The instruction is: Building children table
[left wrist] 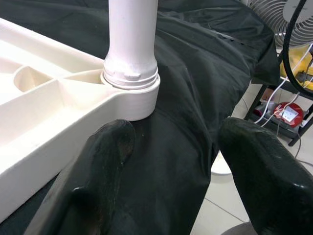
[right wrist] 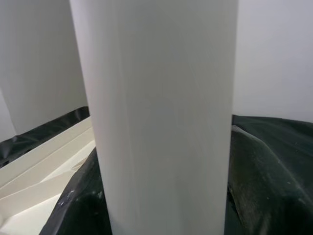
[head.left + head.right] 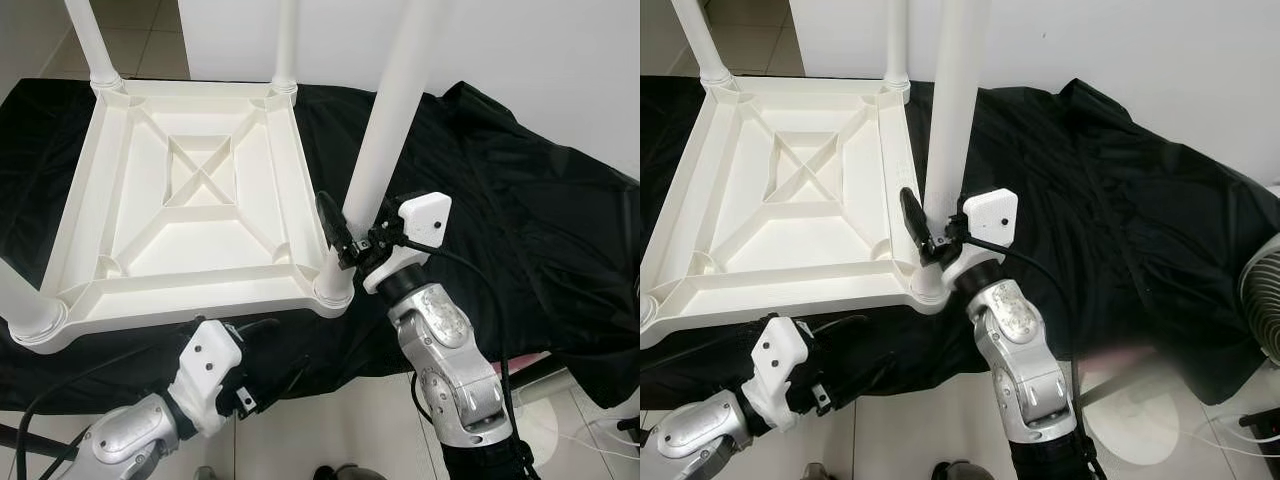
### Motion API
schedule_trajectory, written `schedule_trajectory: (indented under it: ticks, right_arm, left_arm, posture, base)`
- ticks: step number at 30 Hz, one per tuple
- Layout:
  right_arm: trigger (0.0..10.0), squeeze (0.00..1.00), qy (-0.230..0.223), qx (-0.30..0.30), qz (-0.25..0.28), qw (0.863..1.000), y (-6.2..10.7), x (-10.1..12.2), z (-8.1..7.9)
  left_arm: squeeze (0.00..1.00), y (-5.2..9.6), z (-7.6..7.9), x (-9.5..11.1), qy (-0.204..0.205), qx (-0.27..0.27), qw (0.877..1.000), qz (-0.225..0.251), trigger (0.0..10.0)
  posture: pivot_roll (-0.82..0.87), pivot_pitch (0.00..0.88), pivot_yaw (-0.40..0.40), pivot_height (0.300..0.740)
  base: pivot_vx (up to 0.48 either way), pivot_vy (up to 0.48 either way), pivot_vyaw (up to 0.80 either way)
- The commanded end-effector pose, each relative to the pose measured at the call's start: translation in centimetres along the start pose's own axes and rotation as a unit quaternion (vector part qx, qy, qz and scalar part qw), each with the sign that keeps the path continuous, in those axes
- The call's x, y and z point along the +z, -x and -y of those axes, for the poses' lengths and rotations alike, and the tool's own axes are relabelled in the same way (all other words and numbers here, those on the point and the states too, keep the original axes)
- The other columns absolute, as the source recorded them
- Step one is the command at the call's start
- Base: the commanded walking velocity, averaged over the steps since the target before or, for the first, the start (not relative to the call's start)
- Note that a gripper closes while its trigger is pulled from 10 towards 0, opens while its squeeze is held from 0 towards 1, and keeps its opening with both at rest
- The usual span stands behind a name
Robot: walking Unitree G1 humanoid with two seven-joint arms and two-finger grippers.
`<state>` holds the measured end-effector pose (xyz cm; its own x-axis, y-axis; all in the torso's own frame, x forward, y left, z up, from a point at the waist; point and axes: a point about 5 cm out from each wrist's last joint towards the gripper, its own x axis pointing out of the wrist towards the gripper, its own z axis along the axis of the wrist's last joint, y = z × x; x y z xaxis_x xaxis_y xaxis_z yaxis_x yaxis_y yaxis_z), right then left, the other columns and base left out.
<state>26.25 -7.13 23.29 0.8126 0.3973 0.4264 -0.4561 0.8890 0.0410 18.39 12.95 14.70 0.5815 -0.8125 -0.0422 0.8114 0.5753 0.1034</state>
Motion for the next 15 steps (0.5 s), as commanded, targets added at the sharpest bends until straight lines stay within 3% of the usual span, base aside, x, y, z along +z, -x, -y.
schedule_trajectory:
  ticks: [1, 2, 3, 4, 6, 7, 15]
  right_arm:
    - [7.8, 0.00, 0.003, -0.006, 0.001, 1.000, -0.07, 0.25, 0.17]
    - [7.8, 0.00, 0.003, -0.006, 0.001, 1.000, -0.07, 0.25, 0.17]
    - [4.9, 0.00, 0.003, -0.007, 0.002, 1.000, -0.11, 0.30, 0.17]
    - [0.0, 0.00, 0.001, -0.007, 0.002, 1.000, -0.13, 0.32, 0.15]
    - [0.0, 0.00, 0.001, -0.008, 0.002, 1.000, -0.14, 0.34, 0.16]
    - [10.0, 0.00, 0.000, -0.012, 0.001, 1.000, -0.16, 0.43, 0.21]
    - [10.0, 0.00, -0.007, -0.028, -0.005, 1.000, -0.11, 0.42, 0.45]
  left_arm:
    - [0.00, 0.26, 0.39, -0.15, 0.003, -0.028, 1.000, -0.006, 10.0]
    - [0.00, 0.26, 0.39, -0.15, 0.003, -0.028, 1.000, -0.006, 10.0]
    - [0.00, 0.32, 0.32, -0.18, 0.004, -0.024, 1.000, -0.008, 10.0]
    - [0.00, 0.42, 0.25, -0.22, 0.005, -0.022, 1.000, -0.009, 10.0]
    - [0.00, 0.50, 0.21, -0.24, 0.005, -0.020, 1.000, -0.011, 10.0]
    - [0.00, 0.63, 0.18, -0.28, 0.007, -0.019, 1.000, -0.013, 10.0]
    - [0.00, 0.90, 0.15, -0.54, 0.013, -0.014, 1.000, -0.021, 10.0]
  posture:
    - [0.07, 0.118, -0.100, 0.740]
    - [0.07, 0.118, -0.100, 0.740]
    - [0.07, 0.118, -0.100, 0.740]
    - [0.07, 0.120, -0.101, 0.740]
    - [0.07, 0.120, -0.101, 0.740]
    - [0.07, 0.123, -0.102, 0.740]
    - [0.07, 0.130, -0.100, 0.740]
  base:
    - [0.000, 0.000, 0.00]
    - [0.000, 0.000, 0.00]
    - [0.000, 0.000, 0.00]
    - [0.000, 0.000, 0.00]
    - [0.000, 0.000, 0.00]
    - [0.000, 0.000, 0.00]
    - [0.000, 0.000, 0.00]
